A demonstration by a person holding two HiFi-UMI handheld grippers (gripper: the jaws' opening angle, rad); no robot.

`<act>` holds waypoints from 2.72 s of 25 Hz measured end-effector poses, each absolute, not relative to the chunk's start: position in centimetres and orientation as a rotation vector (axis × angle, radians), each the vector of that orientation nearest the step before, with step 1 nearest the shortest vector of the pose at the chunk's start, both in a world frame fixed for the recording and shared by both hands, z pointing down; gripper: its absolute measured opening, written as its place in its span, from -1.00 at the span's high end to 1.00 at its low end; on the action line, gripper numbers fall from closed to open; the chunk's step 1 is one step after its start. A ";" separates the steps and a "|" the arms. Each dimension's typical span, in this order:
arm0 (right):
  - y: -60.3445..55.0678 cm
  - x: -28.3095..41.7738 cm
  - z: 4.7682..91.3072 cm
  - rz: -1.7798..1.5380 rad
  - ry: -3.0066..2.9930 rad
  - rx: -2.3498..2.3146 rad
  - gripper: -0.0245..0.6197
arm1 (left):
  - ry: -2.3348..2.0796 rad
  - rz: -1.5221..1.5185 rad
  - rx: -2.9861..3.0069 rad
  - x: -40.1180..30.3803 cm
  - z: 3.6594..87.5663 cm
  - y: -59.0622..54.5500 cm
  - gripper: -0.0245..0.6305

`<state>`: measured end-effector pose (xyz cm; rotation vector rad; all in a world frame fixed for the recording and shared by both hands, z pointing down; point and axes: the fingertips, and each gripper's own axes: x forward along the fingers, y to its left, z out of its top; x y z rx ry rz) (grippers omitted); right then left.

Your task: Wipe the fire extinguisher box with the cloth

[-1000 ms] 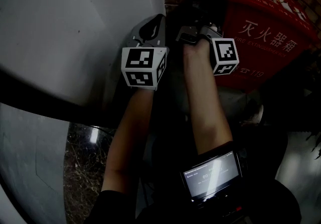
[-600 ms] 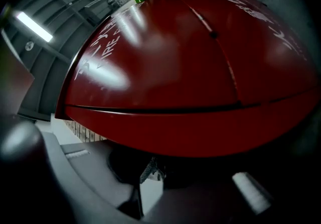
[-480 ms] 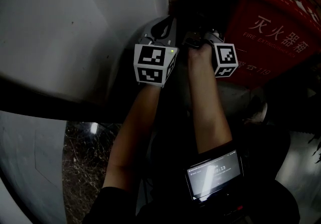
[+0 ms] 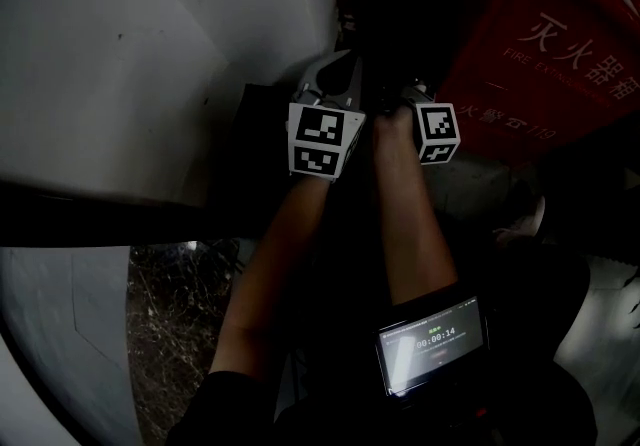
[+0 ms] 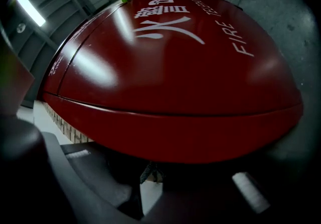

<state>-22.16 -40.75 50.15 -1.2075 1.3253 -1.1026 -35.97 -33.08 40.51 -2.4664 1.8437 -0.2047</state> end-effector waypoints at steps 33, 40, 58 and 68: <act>-38.7 -23.0 65.0 -1.308 1.280 -1.308 0.81 | 2.078 -0.291 -2.494 -38.1 49.6 -31.6 0.92; -37.2 -25.8 51.4 -1.186 1.459 -1.125 0.81 | 2.056 -0.120 -2.462 -38.5 41.8 -30.2 0.92; -36.3 -21.7 28.6 -0.924 1.497 -0.935 0.81 | 1.865 0.034 -2.341 -36.0 26.5 -26.9 0.92; -37.3 -22.0 37.1 -1.054 1.437 -0.981 0.81 | 1.903 -0.007 -2.451 -34.4 33.7 -28.0 0.92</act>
